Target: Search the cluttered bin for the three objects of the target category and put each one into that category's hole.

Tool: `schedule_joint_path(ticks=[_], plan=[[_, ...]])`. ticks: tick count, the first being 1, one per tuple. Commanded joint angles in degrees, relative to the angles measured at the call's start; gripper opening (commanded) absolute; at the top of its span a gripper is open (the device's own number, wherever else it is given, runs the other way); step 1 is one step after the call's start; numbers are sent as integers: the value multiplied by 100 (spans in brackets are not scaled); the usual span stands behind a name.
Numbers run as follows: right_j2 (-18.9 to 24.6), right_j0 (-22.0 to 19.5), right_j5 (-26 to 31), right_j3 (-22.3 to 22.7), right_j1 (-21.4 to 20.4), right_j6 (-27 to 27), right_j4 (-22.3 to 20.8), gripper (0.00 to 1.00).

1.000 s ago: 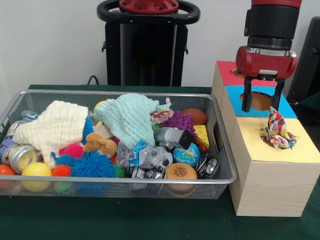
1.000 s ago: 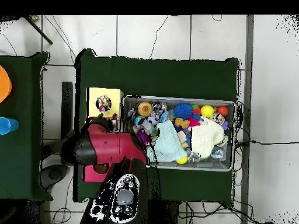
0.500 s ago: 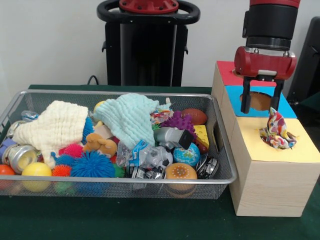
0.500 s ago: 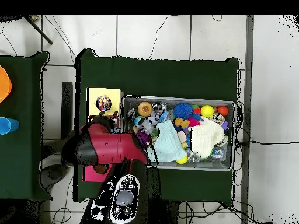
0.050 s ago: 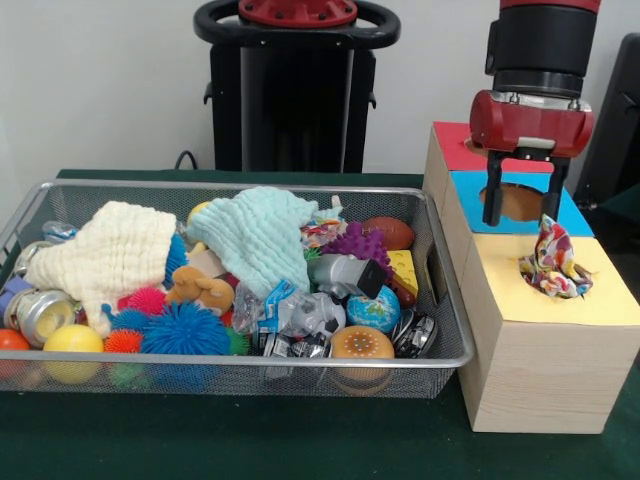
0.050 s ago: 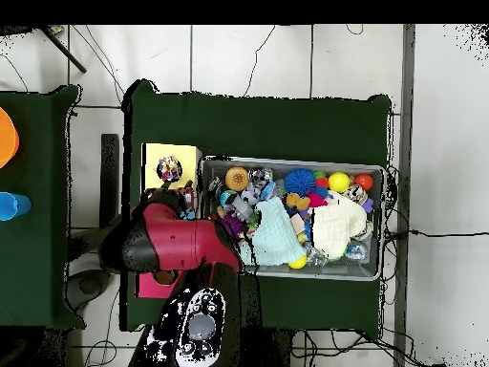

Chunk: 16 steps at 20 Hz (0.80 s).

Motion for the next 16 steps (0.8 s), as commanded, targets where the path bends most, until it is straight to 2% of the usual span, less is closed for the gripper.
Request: schedule_joint_path(ticks=[1,9,16], plan=[[120,-32,-353,153,70,1129,86,100],[-38,154,-897,125,411,1324,177,100],[-216,259,-1479,114,672,1281,246,100]])
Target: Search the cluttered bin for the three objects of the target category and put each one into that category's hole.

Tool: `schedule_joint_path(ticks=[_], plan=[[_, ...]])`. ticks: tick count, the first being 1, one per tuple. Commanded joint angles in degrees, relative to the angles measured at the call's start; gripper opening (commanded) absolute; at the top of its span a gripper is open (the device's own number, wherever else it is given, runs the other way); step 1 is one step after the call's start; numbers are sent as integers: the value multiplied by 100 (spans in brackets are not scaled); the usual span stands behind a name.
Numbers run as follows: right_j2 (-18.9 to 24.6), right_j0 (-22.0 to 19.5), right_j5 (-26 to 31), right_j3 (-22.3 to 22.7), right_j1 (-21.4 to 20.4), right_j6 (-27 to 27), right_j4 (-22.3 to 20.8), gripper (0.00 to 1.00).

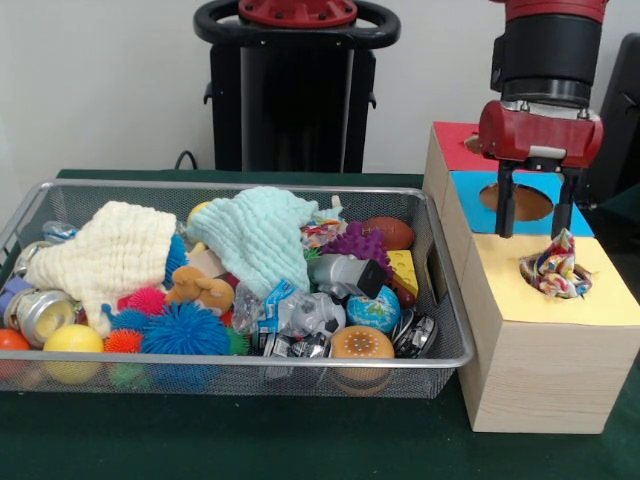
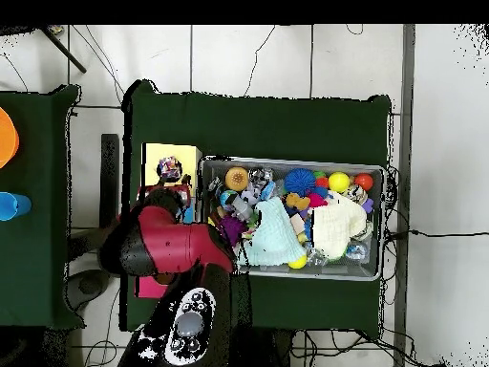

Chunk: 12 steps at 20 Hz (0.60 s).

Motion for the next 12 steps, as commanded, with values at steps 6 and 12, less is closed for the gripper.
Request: schedule_joint_path(ticks=[6,12], plan=[[-83,58,-824,155,511,1261,326,100],[-168,119,-975,189,588,1259,395,100]])
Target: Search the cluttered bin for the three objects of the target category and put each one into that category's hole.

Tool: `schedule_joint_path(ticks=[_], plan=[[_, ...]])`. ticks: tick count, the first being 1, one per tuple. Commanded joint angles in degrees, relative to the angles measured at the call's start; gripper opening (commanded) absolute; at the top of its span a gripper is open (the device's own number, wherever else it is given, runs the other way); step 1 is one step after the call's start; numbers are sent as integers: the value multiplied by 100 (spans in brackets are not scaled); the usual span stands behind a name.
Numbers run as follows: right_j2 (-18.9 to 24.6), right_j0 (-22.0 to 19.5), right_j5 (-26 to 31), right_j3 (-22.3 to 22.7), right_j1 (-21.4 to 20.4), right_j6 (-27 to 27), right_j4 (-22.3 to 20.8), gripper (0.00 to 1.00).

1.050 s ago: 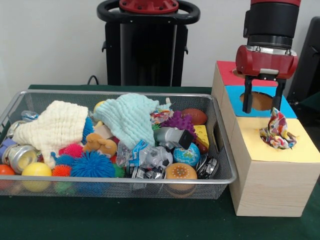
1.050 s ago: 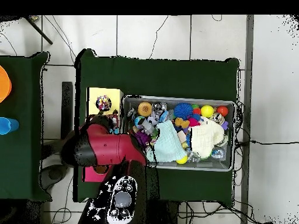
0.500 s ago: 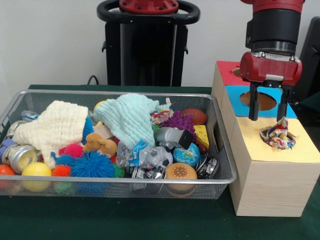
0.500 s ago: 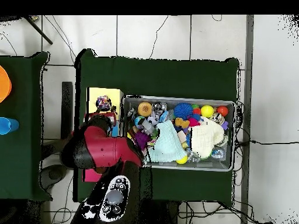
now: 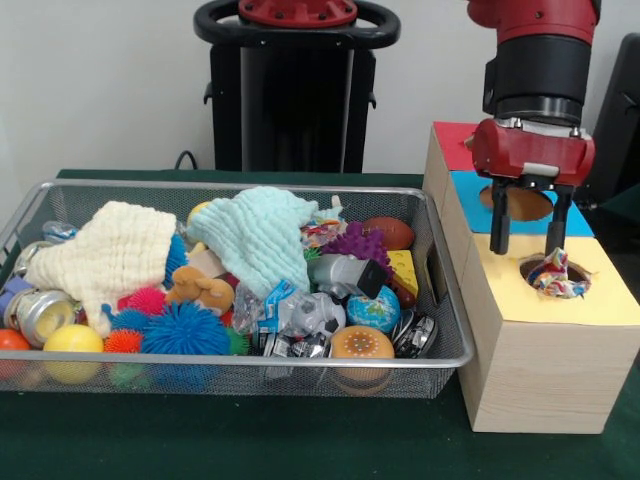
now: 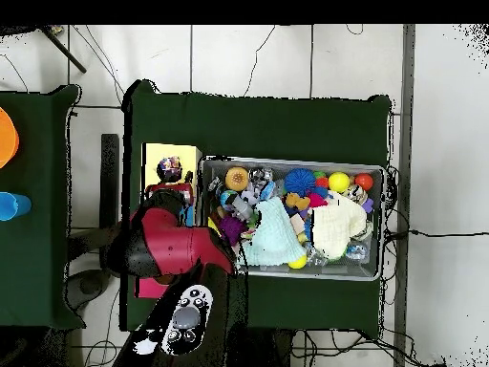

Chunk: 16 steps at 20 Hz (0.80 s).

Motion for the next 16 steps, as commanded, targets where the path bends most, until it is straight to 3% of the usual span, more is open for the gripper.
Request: schedule_joint_path(ticks=[1,16], plan=[[15,0,-368,196,309,1269,321,100],[-211,176,-877,145,795,1243,471,100]])
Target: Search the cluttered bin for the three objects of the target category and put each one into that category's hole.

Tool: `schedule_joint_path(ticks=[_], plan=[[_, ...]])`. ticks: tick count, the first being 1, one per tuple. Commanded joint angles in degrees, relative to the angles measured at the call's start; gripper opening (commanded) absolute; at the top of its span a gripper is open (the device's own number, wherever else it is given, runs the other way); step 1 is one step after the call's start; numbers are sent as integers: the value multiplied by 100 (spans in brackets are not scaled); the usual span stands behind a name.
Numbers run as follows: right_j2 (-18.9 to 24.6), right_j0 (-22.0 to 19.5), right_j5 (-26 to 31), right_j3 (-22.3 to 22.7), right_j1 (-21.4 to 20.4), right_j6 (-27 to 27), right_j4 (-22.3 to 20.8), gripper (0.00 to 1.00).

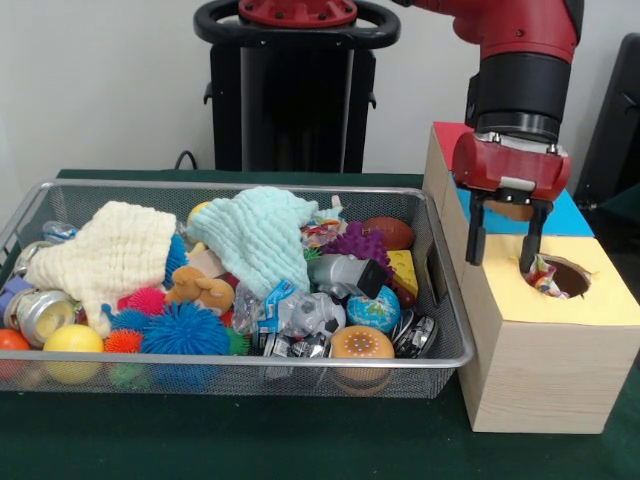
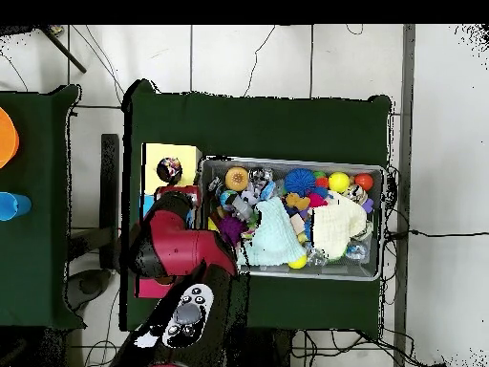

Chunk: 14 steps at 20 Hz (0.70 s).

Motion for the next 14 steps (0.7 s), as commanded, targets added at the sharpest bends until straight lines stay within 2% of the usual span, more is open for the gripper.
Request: schedule_joint_path(ticks=[1,8,11,14], plan=[[26,99,-575,124,530,1228,361,100],[102,223,-705,54,781,1182,553,100],[308,102,-678,92,777,1181,453,100],[689,-148,-371,217,575,1165,208,100]])
